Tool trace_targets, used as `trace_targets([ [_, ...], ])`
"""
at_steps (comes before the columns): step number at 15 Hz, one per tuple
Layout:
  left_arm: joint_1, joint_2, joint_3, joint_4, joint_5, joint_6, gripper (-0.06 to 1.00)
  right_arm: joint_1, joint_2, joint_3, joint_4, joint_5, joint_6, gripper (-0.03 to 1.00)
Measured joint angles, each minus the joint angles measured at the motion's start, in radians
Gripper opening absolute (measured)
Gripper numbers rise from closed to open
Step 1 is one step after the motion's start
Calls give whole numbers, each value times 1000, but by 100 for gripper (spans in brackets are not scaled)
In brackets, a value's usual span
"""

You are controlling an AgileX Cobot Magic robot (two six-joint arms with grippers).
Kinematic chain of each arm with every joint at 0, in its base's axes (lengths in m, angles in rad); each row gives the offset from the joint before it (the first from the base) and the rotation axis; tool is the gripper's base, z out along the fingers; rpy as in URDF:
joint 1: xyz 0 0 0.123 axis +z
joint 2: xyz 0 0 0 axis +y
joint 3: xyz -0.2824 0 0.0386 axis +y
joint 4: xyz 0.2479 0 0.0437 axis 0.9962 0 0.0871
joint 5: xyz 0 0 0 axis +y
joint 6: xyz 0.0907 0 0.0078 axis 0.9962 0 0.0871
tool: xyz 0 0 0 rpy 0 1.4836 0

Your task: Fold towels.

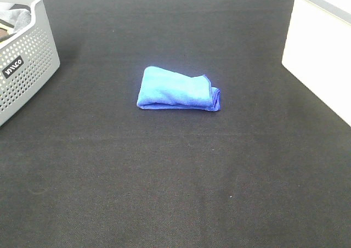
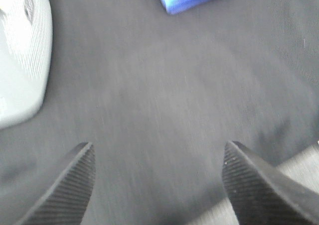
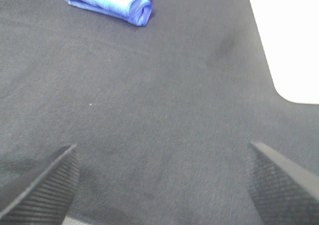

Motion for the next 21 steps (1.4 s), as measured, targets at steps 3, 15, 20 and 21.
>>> trace_targets([
  [3,0,0,22,-4,-48,10,69,0,0,0,0,-5,-2,85],
  [15,79,-2,22,-5,-48,11,69,-48,0,0,2,-5,-2,85],
  [20,278,-6,22,-5,-51,11,69,-171,-47,0,7,-9,-2,85],
  [21,275,-24,22,-5,-54,11,69,-172,-53,0,7,-9,-2,85],
])
